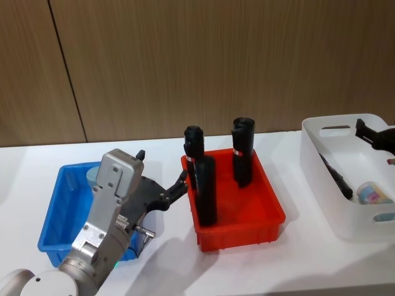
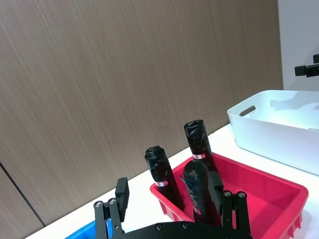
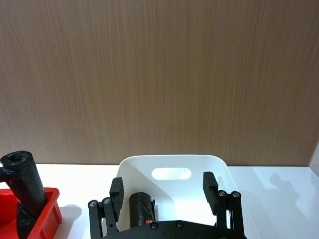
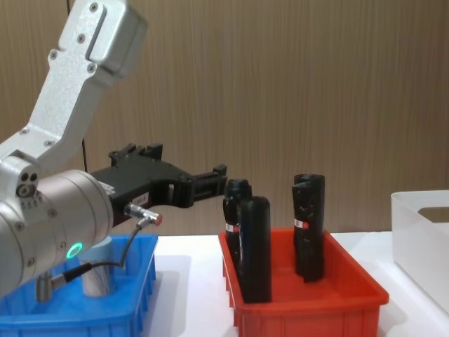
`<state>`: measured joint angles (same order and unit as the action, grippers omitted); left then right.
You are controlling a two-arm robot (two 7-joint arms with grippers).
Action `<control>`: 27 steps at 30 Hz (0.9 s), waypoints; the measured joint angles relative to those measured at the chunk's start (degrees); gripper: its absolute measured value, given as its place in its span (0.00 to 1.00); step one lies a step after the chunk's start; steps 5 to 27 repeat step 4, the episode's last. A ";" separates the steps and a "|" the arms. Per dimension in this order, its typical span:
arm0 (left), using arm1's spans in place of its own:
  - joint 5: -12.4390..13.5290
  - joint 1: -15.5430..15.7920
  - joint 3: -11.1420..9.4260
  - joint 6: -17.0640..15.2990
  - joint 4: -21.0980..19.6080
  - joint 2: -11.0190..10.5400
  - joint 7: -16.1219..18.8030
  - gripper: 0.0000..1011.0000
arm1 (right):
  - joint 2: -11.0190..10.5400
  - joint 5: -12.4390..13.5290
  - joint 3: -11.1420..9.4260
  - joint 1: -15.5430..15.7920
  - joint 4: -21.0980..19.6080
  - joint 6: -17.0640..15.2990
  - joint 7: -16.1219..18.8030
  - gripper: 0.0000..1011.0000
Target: Pick the cotton swabs from the blue box and place them into the white box.
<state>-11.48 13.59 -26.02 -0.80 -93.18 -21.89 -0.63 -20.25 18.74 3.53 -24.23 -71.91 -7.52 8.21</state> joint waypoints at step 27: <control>0.00 0.00 0.00 0.00 0.00 0.00 0.00 0.99 | 0.00 0.00 0.00 0.00 0.00 0.00 0.00 0.99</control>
